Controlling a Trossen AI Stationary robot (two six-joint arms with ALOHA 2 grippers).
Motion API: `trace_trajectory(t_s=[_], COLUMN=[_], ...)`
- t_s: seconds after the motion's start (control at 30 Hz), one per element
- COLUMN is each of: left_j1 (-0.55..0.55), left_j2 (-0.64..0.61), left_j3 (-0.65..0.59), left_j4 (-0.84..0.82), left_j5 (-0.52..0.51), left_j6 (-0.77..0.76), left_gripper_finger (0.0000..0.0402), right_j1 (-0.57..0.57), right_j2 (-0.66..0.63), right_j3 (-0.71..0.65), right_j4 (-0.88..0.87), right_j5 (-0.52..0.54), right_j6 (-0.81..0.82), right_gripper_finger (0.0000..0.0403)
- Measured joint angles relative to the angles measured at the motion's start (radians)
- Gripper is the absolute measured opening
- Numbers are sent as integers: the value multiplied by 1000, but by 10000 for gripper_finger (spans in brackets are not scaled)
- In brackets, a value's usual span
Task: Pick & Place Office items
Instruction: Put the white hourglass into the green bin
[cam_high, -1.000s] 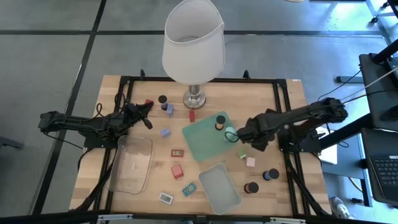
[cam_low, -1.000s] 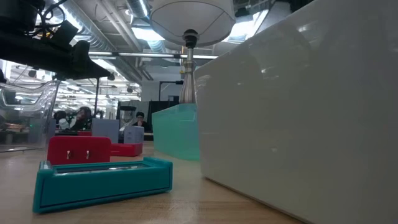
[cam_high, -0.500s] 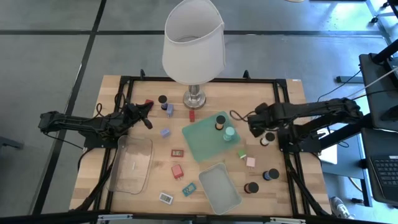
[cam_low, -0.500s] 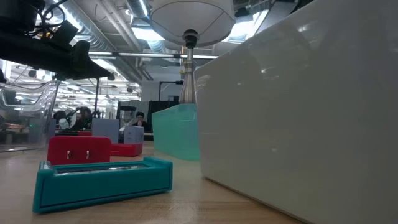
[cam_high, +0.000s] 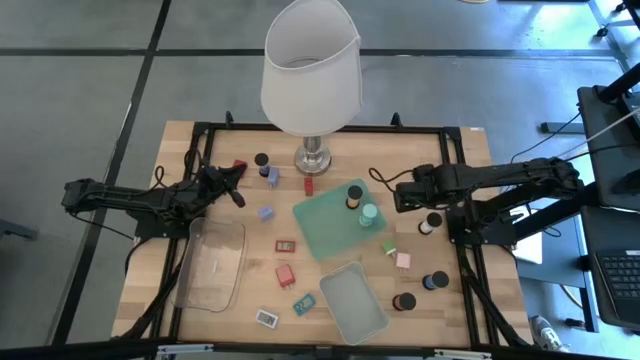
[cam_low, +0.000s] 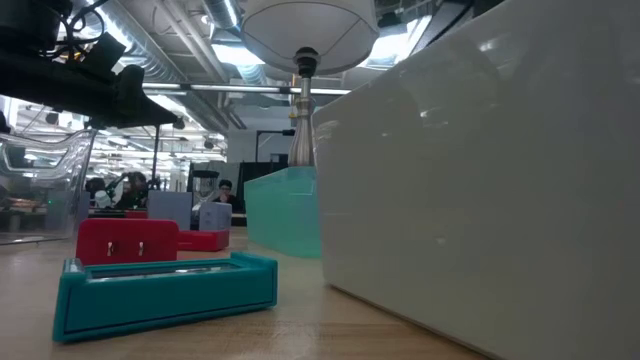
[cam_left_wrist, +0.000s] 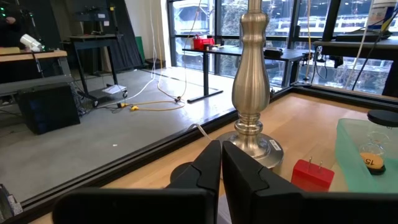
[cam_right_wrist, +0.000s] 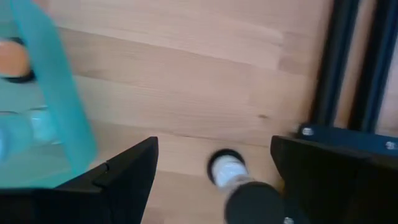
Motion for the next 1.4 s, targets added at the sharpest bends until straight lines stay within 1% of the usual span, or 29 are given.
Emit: trace_trajectory(t_s=[0.13,0.37,0.53,0.67,0.9,1.07,1.4], left_j1=[0,0,0,0,0,0,0], left_j2=[0,0,0,0,0,0,0], left_j3=[0,0,0,0,0,0,0], left_j4=[0,0,0,0,0,0,0], left_j5=[0,0,0,0,0,0,0], left_j6=[0,0,0,0,0,0,0], left_gripper_finger=[8,8,7,6,6,8,7], right_j1=[3,35,40,41,43,73,138], right_j2=[0,1,1,1,1,1,1], right_j3=[0,-2,-80,-140,-175,-224,-230], right_j4=[-30,-73,-60,-24,-6,80,79], right_j5=[-52,-91,-136,-150,-160,-210,-233], right_j6=[58,145,201,212,230,224,238], right_gripper_finger=[315,315,331,355,383,385,378])
